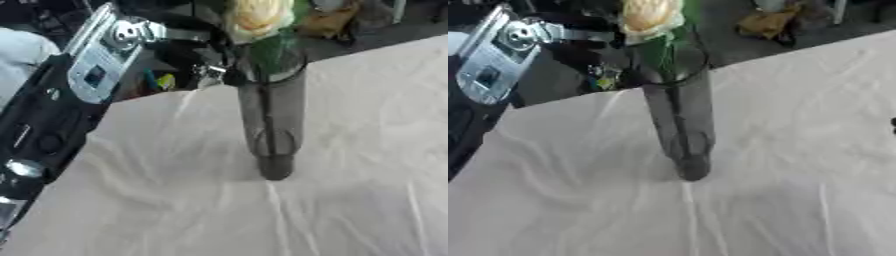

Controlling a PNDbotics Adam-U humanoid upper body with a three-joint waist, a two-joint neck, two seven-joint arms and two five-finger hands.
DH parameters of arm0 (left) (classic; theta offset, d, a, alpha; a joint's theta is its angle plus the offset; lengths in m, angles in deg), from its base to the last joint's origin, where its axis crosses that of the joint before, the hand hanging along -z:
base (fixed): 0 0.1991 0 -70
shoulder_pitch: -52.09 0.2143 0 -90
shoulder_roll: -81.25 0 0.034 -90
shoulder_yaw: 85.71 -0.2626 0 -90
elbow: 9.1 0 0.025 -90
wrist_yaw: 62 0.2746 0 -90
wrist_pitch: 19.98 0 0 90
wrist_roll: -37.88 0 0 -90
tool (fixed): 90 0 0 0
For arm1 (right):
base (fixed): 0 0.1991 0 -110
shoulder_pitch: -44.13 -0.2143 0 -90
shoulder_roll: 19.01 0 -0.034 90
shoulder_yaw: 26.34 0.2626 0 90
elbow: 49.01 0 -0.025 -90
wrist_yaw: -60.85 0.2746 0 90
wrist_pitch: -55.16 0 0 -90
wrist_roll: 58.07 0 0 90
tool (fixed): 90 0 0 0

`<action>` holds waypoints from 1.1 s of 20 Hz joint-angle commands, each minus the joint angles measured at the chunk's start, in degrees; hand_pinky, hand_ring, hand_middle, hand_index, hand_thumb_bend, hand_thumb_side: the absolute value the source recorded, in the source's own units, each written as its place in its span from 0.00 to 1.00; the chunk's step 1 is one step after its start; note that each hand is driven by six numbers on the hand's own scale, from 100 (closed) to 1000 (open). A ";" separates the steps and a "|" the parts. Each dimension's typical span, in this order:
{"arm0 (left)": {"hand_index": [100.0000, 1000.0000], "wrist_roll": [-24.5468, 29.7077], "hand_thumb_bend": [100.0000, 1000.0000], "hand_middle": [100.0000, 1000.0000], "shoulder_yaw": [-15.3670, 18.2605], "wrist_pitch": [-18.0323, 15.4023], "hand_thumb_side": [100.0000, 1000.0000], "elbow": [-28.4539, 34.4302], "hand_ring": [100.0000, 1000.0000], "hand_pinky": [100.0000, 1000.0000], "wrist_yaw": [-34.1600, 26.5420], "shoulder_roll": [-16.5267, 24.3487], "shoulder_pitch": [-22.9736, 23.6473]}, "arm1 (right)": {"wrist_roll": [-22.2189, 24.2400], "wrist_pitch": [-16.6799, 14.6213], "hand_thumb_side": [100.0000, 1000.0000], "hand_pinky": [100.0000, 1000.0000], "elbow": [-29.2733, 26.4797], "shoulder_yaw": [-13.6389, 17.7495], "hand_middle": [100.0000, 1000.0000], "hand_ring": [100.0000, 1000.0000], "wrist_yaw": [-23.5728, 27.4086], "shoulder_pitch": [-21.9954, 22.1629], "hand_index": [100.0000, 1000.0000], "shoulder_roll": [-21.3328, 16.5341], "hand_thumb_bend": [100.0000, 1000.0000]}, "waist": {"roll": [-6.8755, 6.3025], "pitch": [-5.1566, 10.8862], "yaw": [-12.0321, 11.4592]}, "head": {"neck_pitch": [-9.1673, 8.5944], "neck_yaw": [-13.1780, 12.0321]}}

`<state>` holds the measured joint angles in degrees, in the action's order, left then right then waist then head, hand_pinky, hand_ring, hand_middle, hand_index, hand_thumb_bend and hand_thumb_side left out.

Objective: Arrange flowers into the vase.

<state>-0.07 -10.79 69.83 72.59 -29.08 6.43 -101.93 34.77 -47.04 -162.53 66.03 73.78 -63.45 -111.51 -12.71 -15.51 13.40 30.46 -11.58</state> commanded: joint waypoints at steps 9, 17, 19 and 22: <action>1.00 -0.08 0.92 0.96 2.80 1.88 1.00 2.50 0.94 0.95 -0.22 3.63 -0.07 | -0.07 0.30 1.00 0.65 -1.08 0.05 0.45 0.49 0.17 0.01 0.73 -0.98 0.00 | -0.24 2.47 -0.60 | 0.97 -0.03; 1.00 -0.08 0.87 0.94 5.16 2.83 1.00 5.13 0.93 0.94 -2.79 6.17 2.65 | -0.31 0.07 1.00 0.65 -1.08 0.27 0.45 0.49 0.02 0.09 0.73 -1.26 0.00 | -0.24 2.31 -1.14 | 1.37 0.17; 1.00 -0.08 0.85 0.93 6.04 3.12 1.00 6.59 0.93 0.94 -4.02 7.31 3.88 | -0.39 -0.08 1.00 0.65 -1.08 0.33 0.45 0.49 0.00 0.07 0.73 -1.38 0.00 | -0.24 2.19 -1.24 | 1.42 0.25; 1.00 -0.08 0.76 0.92 8.10 3.94 1.00 9.30 0.91 0.92 -6.72 9.16 6.07 | -0.65 -0.41 1.00 0.65 -1.08 0.58 0.45 0.49 -0.21 -0.01 0.73 -1.70 0.00 | -0.22 1.97 -1.43 | 1.43 0.50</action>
<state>-0.09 -4.74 73.33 80.25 -34.66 12.63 -95.21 34.22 -47.17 -162.53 66.15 73.76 -62.99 -111.84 -12.71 -15.04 12.07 31.53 -11.17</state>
